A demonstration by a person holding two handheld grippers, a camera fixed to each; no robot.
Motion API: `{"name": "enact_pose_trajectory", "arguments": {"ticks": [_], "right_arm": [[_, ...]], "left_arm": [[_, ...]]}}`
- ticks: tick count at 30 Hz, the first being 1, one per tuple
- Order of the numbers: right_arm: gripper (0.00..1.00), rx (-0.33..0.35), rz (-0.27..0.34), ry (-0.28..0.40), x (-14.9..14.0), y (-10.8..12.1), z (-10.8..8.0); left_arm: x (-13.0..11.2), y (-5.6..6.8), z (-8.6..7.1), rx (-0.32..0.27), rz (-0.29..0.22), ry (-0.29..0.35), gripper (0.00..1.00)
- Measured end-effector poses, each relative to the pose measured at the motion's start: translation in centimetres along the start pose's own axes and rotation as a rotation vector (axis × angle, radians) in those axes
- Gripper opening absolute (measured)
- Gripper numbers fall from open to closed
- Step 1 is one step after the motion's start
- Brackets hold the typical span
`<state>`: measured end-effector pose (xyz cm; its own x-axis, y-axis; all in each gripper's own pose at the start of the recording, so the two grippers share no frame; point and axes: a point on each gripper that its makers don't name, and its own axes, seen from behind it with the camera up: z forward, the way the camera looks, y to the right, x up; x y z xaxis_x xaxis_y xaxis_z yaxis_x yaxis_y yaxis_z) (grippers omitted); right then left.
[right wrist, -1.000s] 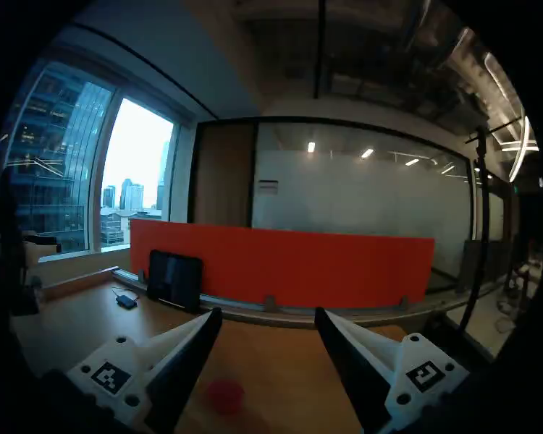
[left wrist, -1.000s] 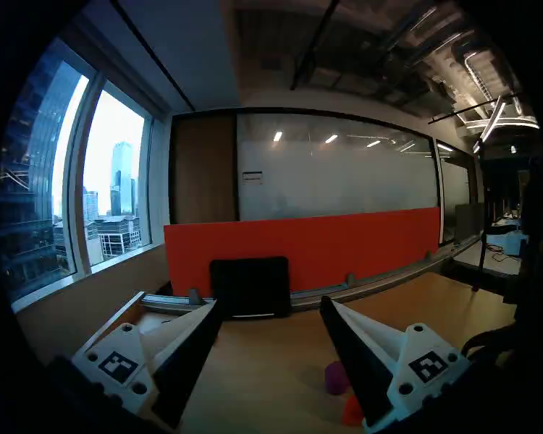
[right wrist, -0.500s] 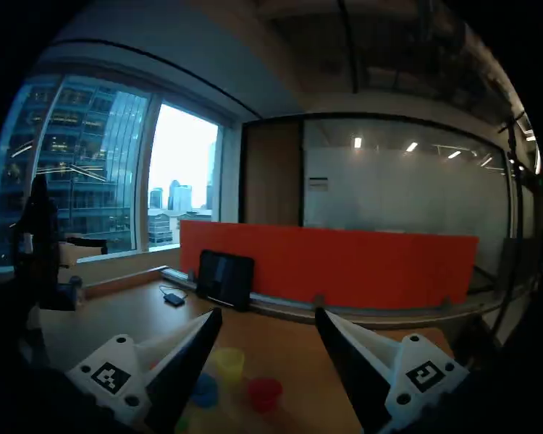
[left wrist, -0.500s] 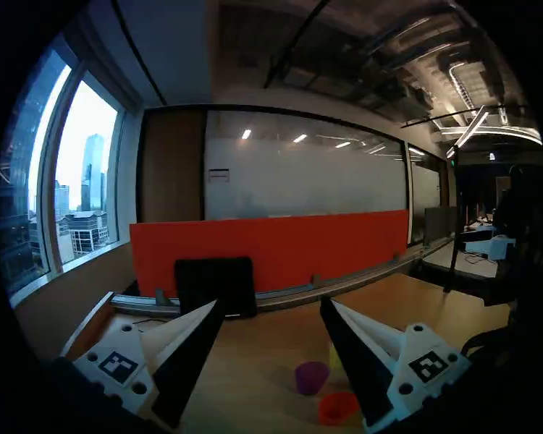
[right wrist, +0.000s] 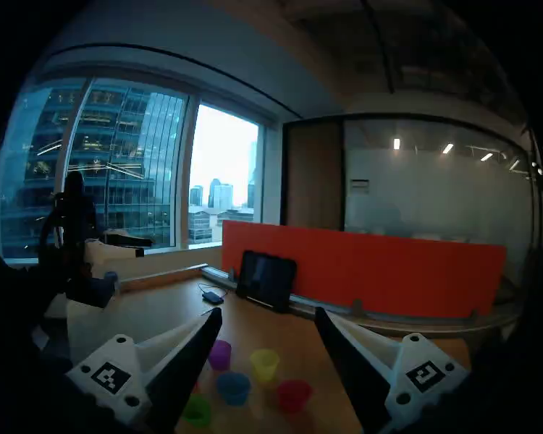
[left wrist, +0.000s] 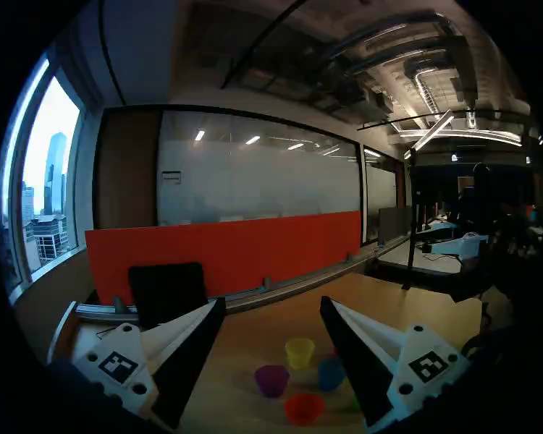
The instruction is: Pour water
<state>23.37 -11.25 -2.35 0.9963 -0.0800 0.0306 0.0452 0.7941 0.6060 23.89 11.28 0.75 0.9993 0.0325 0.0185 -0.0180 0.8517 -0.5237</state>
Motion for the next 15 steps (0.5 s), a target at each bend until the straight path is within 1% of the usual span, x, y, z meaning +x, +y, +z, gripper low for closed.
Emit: {"name": "enact_pose_trajectory", "arguments": {"ticks": [6, 11, 15], "right_arm": [[0.99, 0.017, -0.013, -0.014, -0.1, -0.4, -0.1], [0.99, 0.052, -0.018, -0.03, -0.3, -1.3, -0.3], [0.99, 0.081, -0.019, -0.041, -0.4, -1.9, -0.6]], "left_arm": [[-0.2, 0.7, 0.1, -0.035, 0.011, -0.013, 0.97], [-0.7, 1.1, 0.4, -0.062, 0.023, -0.035, 0.97], [-1.2, 1.5, 0.6, -0.084, 0.022, -0.056, 0.97]]}}
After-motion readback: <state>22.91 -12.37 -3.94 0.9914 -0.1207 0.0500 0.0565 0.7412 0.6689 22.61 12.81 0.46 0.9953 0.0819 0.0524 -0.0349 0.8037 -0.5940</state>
